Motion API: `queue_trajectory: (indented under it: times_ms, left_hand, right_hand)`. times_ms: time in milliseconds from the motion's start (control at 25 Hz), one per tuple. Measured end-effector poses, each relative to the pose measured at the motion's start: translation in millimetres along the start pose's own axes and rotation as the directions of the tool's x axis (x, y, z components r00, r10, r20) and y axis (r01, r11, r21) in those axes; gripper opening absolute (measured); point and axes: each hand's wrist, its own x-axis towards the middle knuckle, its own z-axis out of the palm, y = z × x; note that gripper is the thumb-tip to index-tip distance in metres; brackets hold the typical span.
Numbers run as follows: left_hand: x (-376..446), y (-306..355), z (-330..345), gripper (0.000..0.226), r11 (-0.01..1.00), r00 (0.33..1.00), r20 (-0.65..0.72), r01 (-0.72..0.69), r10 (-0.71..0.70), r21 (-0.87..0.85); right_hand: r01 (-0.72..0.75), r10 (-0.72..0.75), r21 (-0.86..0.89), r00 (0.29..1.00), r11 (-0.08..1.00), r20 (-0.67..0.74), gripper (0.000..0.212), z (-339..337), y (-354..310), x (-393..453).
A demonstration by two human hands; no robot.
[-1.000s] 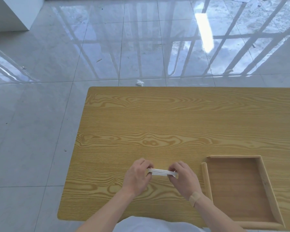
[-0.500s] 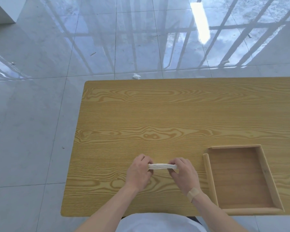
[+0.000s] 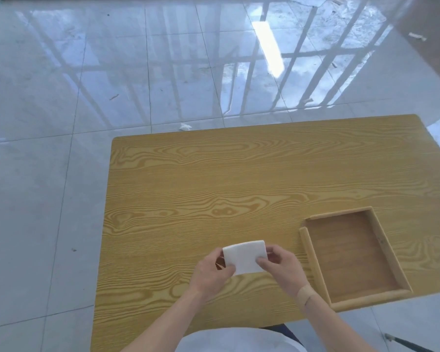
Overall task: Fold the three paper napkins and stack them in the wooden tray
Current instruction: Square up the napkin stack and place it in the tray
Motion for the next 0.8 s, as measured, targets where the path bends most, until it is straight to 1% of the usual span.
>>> queue_trajectory:
  times_ms: [120,200,400,640,800]
  left_hand:
    - [-8,8,-3,0.015,0.983,0.999,0.052,0.012,-0.003,-0.186]
    - [-11,14,-3,0.010,0.969,0.997,0.076,0.018,0.001,-0.245]
    - [-14,28,5,0.005,0.973,0.999,0.043,0.003,0.007,-0.231]
    - [-10,47,25,0.002,0.977,0.999,0.045,-0.013,0.023,-0.214]
    - [-8,67,59,0.006,0.978,0.998,0.035,-0.036,0.044,-0.203]
  right_hand:
    - [-0.046,0.047,0.099,0.999,0.994,-0.013,0.019,-6,-6,-16]
    - [-0.075,0.077,0.136,0.997,0.988,-0.011,0.019,-11,-8,-25]
    - [-0.117,0.123,0.156,0.992,0.981,-0.024,0.014,-28,-13,-36]
    - [-0.088,0.092,0.167,0.996,0.982,-0.018,0.018,-59,-7,-28]
    - [-0.076,0.074,0.191,0.997,0.979,0.016,0.016,-99,12,-18]
